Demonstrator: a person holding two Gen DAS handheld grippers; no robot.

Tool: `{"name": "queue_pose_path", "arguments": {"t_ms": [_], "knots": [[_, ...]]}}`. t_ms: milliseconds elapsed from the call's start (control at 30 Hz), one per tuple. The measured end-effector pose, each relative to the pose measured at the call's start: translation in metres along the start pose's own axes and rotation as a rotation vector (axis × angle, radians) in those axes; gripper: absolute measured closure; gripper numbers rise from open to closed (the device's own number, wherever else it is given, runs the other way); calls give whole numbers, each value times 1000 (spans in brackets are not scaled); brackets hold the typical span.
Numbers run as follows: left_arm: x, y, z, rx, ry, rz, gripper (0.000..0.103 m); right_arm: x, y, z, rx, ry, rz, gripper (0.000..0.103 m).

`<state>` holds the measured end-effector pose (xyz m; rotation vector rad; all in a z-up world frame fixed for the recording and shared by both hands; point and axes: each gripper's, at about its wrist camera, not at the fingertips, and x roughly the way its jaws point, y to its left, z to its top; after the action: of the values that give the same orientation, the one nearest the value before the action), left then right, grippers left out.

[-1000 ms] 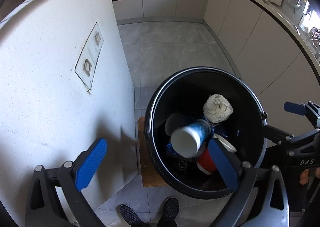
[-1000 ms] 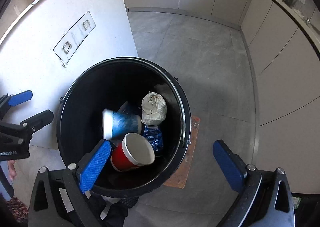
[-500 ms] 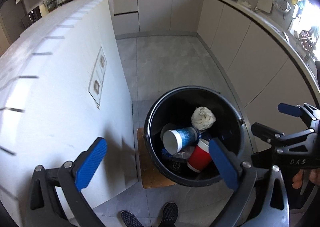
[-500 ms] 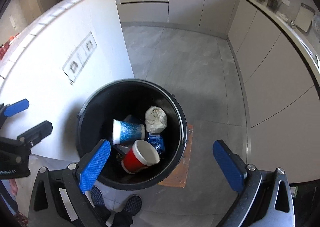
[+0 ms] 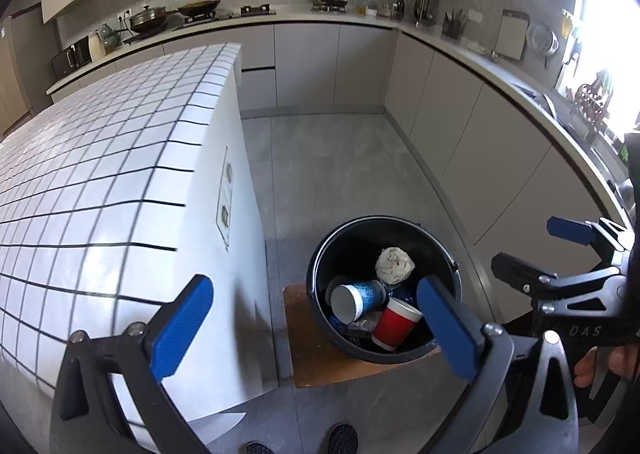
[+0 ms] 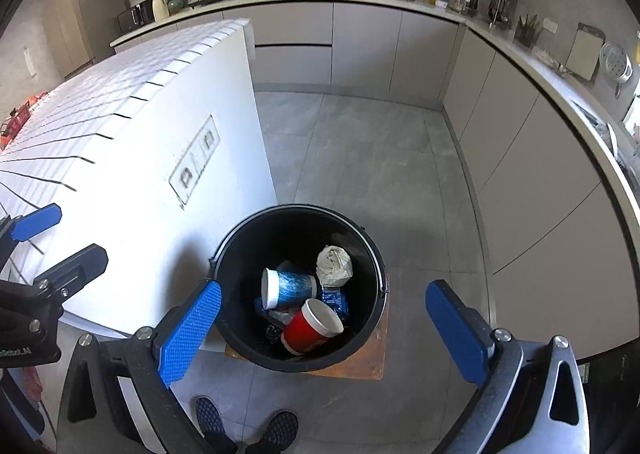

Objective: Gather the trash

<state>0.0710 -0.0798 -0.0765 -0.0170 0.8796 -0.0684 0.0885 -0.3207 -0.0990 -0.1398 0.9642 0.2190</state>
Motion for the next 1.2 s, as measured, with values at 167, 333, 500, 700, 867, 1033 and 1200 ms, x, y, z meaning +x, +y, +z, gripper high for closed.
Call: {"name": "queue_pose_path", "arguments": {"t_ms": [167, 333, 500, 700, 867, 1033, 1200], "knots": [[-22, 9, 0, 3, -36, -18, 1, -32, 15, -3, 21, -43, -8, 0], [-60, 22, 9, 4, -104, -21, 1, -75, 32, -4, 38, -105, -13, 0], [-98, 31, 13, -6, -172, -27, 1, -118, 48, -5, 41, -178, -20, 0], [-122, 37, 16, -10, -219, -44, 1, -146, 66, -7, 26, -227, -14, 0], [-137, 37, 16, -5, -243, -59, 1, -168, 76, -7, 17, -256, -13, 0], [-147, 40, 13, -13, -266, -56, 1, -184, 83, -11, 20, -274, -17, 0], [-149, 42, 9, -32, -274, -50, 1, -194, 82, -14, 40, -299, -27, 0]]}}
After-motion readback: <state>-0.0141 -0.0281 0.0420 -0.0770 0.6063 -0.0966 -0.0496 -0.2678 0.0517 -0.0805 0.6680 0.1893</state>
